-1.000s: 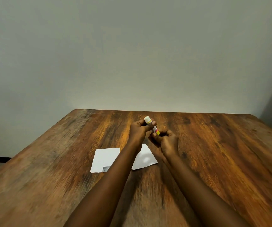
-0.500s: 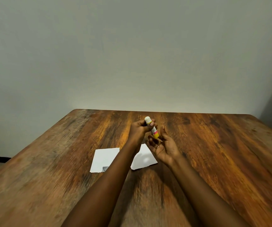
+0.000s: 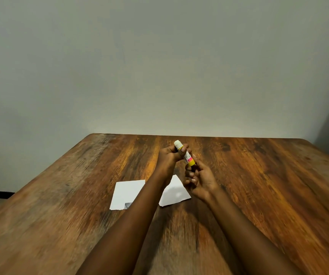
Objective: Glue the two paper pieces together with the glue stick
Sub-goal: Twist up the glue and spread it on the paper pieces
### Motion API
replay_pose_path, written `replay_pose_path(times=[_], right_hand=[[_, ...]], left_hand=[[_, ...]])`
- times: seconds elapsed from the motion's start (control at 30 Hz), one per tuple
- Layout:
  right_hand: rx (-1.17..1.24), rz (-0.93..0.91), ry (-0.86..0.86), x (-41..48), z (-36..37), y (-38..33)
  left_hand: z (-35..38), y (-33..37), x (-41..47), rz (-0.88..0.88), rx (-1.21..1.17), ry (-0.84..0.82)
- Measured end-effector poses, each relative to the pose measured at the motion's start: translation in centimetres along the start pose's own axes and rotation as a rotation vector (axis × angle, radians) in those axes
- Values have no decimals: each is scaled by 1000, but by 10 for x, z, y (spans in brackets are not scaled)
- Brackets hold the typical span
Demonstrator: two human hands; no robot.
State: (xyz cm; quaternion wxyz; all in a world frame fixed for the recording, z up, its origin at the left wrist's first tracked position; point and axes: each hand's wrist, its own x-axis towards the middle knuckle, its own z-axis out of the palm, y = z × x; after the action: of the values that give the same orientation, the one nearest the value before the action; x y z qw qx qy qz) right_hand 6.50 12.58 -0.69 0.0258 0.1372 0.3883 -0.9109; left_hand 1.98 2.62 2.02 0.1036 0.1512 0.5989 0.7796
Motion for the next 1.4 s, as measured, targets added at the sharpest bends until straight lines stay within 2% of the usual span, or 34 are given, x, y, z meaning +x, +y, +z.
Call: replay_pose_path(times=[0.13,0.27,0.43,0.57,0.83,1.07,1.23,1.4], right_hand=[[122,-121,-21,3,0,5],[87,-205,-14,4,2,4],[-32,-113,75,2,4,2],[-21,-1,36,1,4,0],[169,-194,2,0,2,3],[67,-196,82,5,3,6],[-75,-76,141,4,2,5],[-8,-103,92,2,-3,7]], left_hand=[[-3,2,4,3,8,18],[-4,2,4,9,18,24],[-2,1,3,23,24,1],[-1,0,1,2,20,-32],[-2,3,-1,38,12,22],[2,2,-2,27,53,36],[5,2,-3,14,84,24],[1,3,-1,-5,79,90]])
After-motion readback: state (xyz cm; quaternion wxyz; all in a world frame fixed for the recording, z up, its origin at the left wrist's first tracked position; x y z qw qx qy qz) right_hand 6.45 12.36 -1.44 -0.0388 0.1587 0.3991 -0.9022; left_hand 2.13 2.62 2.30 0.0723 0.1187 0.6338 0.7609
